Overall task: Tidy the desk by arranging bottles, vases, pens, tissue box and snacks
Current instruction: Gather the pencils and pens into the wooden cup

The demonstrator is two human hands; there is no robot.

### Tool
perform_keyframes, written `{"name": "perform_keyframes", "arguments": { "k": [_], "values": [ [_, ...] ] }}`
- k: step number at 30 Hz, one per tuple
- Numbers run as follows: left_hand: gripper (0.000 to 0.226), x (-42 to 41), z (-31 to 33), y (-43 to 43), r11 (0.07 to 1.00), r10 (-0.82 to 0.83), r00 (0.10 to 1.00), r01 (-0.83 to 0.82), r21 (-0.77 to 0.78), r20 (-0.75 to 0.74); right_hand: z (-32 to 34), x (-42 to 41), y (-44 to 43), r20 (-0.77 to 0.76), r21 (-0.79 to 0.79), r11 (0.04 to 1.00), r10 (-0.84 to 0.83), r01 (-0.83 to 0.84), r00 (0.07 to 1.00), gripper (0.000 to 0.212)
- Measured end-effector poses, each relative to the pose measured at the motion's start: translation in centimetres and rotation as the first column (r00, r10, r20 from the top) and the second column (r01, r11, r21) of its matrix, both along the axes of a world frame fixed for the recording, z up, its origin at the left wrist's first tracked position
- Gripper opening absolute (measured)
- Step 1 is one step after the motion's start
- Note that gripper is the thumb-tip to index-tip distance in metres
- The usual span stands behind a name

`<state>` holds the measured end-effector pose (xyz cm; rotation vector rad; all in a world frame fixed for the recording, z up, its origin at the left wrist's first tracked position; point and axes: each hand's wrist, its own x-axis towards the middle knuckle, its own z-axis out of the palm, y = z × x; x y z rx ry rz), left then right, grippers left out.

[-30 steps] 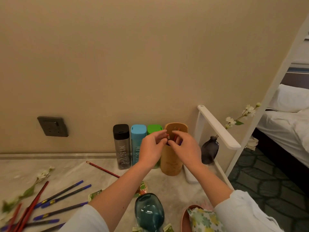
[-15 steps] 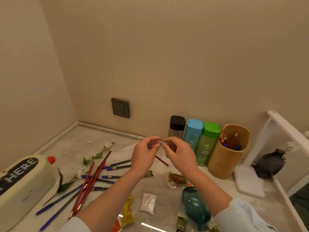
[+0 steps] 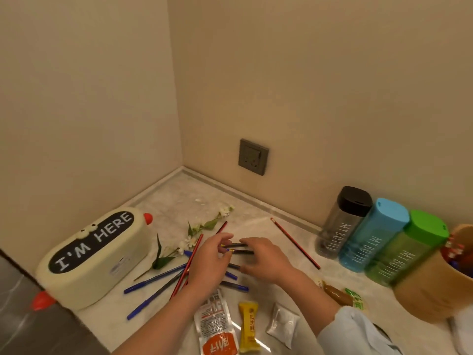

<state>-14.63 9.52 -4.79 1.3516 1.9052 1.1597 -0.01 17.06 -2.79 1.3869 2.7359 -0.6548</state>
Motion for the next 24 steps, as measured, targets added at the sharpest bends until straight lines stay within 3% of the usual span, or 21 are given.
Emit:
{"name": "perform_keyframes", "arguments": {
  "k": [4,9,16,20,24],
  "values": [
    [0.049,-0.3,-1.3,-1.4,0.999,-0.003,0.998,0.0,-0.053,-0.056,-1.1,-1.5,0.7,0.175,-0.006,0.996,0.09,-0.09,0.98,0.079],
    [0.056,0.2,-2.1,-1.6,0.999,-0.011,0.998,0.008,-0.044,-0.062,-1.1,-2.4,0.9,0.276,0.132,0.987,0.052,-0.091,0.96,0.034],
    [0.062,0.8,-2.1,-1.2,1.0,-0.009,1.0,0.009,-0.026,-0.014,-2.7,-2.9,-0.3,0.365,0.263,0.957,0.019,-0.123,0.931,0.028],
    [0.063,1.3,-1.5,-0.9,1.0,0.004,1.0,-0.004,0.014,0.001,-2.5,-2.4,0.1,0.349,0.217,0.973,-0.004,-0.076,0.937,0.028],
    [0.061,2.1,0.7,-0.2,0.982,0.072,0.997,-0.073,0.173,0.014,-1.0,-1.0,0.6,0.163,0.119,0.992,-0.067,0.047,0.984,0.023]
  ]
}}
